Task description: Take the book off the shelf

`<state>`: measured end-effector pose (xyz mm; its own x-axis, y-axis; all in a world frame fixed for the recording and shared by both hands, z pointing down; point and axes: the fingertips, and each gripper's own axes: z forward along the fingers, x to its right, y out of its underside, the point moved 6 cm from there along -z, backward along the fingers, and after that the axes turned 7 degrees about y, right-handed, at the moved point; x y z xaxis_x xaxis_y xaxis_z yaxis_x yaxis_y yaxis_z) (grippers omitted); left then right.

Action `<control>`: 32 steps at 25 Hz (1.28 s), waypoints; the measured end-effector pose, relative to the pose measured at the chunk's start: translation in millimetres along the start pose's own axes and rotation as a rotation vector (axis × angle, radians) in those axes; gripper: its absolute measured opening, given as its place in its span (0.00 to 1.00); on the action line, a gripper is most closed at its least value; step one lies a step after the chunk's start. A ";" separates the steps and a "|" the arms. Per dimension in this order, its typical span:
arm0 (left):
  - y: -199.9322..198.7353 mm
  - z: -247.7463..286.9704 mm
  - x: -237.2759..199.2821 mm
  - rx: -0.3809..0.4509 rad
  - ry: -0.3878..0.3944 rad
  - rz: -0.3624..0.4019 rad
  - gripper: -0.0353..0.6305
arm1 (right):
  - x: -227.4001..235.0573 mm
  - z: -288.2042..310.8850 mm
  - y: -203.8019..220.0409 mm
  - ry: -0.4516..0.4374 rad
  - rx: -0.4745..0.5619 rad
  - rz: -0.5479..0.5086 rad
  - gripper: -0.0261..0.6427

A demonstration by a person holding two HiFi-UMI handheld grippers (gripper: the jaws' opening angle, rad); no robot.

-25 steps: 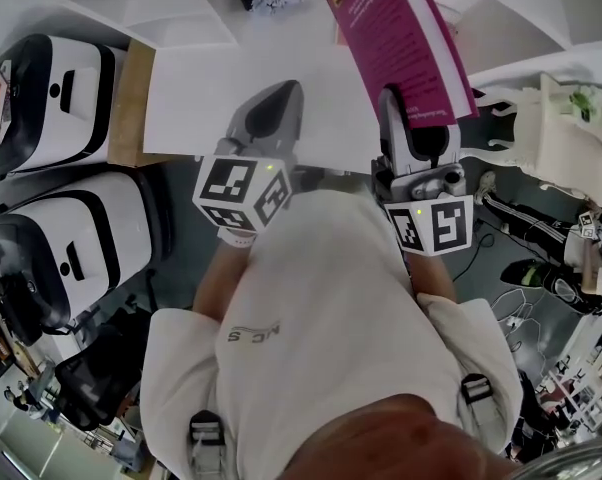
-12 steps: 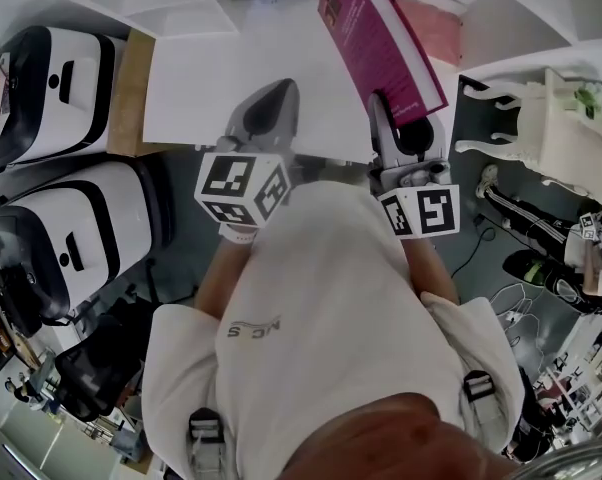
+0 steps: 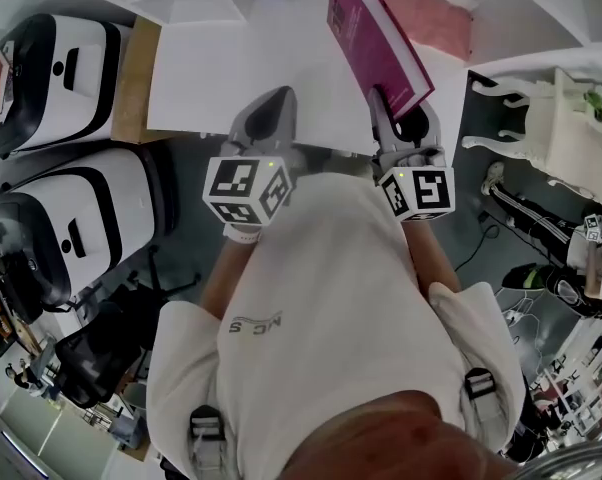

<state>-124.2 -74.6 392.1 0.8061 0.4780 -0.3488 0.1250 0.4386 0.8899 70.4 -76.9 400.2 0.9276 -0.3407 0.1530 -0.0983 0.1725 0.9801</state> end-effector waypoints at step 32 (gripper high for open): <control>43.8 -4.2 -5.5 -0.069 -0.048 -0.025 0.05 | 2.6 11.6 63.9 -0.015 -0.216 -0.068 0.25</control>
<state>-125.6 -54.8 431.8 0.8303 0.4302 -0.3543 0.1059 0.5023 0.8582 62.3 -77.5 464.7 0.9239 -0.3716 0.0912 0.0451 0.3424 0.9385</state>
